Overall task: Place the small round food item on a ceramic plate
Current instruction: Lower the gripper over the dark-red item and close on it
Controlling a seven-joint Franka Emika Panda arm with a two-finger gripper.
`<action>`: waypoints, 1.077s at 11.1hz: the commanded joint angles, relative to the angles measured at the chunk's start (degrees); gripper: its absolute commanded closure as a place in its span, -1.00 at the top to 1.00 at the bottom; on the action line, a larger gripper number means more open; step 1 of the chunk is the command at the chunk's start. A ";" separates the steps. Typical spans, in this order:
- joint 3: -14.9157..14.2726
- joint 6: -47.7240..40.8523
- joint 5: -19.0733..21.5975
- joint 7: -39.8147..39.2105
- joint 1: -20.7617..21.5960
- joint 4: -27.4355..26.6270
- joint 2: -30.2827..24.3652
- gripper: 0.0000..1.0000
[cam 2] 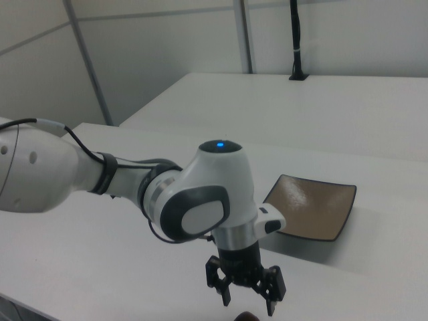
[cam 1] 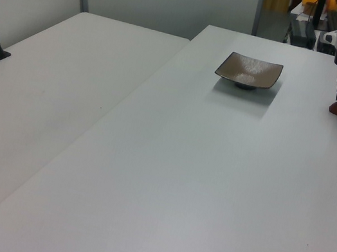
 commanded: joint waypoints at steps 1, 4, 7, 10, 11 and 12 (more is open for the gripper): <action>-0.33 6.04 -1.16 0.19 0.03 -4.00 0.29 1.00; -0.33 7.72 -1.16 0.19 -0.24 -5.15 1.43 1.00; -0.33 7.63 -1.16 0.28 -0.76 -5.41 1.70 1.00; -0.33 7.63 -1.16 0.28 -1.12 -5.94 1.97 0.23; -0.33 7.55 -1.16 0.28 -1.12 -5.94 1.97 -0.02; -0.33 7.46 -1.16 0.28 -1.12 -5.94 1.97 -0.24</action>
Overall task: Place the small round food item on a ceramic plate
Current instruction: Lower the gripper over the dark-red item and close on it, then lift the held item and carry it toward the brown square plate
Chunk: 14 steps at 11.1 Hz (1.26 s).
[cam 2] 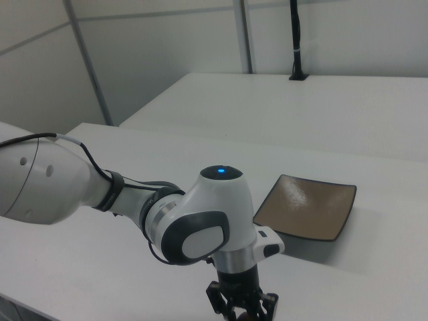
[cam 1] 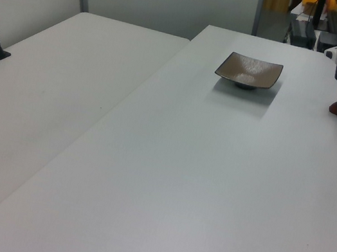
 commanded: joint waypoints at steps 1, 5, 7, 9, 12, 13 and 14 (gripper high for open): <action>-0.31 1.69 -1.16 0.28 0.03 -1.44 -0.63 -0.41; -0.31 0.47 -1.16 0.28 0.47 -1.00 -1.59 -0.57; 0.31 -3.55 -1.08 0.28 0.91 1.79 -3.35 -0.57; 2.06 -9.43 -0.99 0.28 1.61 7.23 -3.97 -0.57; 4.87 -19.62 0.15 0.37 1.62 18.20 -3.09 -0.57; 6.19 -24.53 1.72 0.28 1.53 23.03 -2.39 -0.57; 6.37 -29.02 4.70 0.28 1.53 28.04 -1.34 -0.57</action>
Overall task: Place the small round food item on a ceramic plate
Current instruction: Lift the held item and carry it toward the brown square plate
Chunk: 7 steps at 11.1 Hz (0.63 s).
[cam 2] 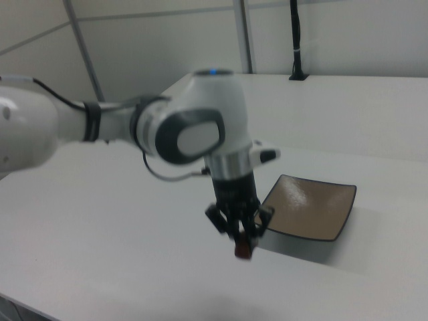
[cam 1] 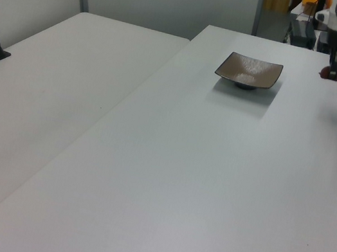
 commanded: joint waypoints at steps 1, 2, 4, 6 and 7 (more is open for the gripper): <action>1.31 -13.26 7.01 0.23 0.20 14.27 2.99 -0.57; 2.27 -15.30 8.69 0.23 0.11 17.09 3.43 -0.57; 5.17 -18.47 9.06 0.23 -0.76 24.29 7.81 -0.57; 5.18 -17.78 9.76 0.14 -1.99 28.27 11.51 -0.57; 5.18 -16.91 10.55 0.22 -2.52 30.19 14.13 -0.57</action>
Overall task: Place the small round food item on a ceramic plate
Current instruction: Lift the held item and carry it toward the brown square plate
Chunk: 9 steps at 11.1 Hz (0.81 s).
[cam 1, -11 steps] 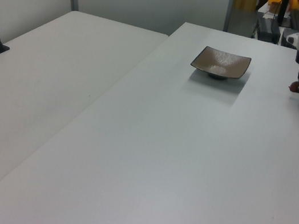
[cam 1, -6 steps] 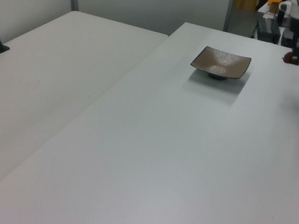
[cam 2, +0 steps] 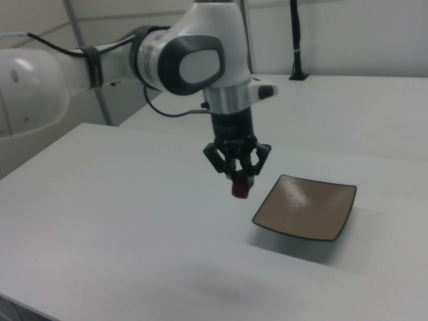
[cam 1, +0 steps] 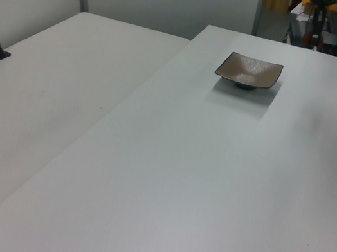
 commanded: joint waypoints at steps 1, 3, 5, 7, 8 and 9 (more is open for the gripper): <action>0.36 0.41 2.88 -0.15 -2.73 8.46 8.89 -0.57; 0.54 6.28 3.84 -0.16 -3.78 10.49 12.85 -0.57; 0.63 12.60 5.34 -0.33 -5.18 10.67 16.10 -0.57; 1.76 18.67 5.43 -0.24 -6.33 10.85 19.62 -0.57; 2.03 21.05 5.52 -0.16 -6.86 10.85 21.03 -0.57; 2.99 23.86 5.52 -0.16 -7.04 10.85 22.43 -0.56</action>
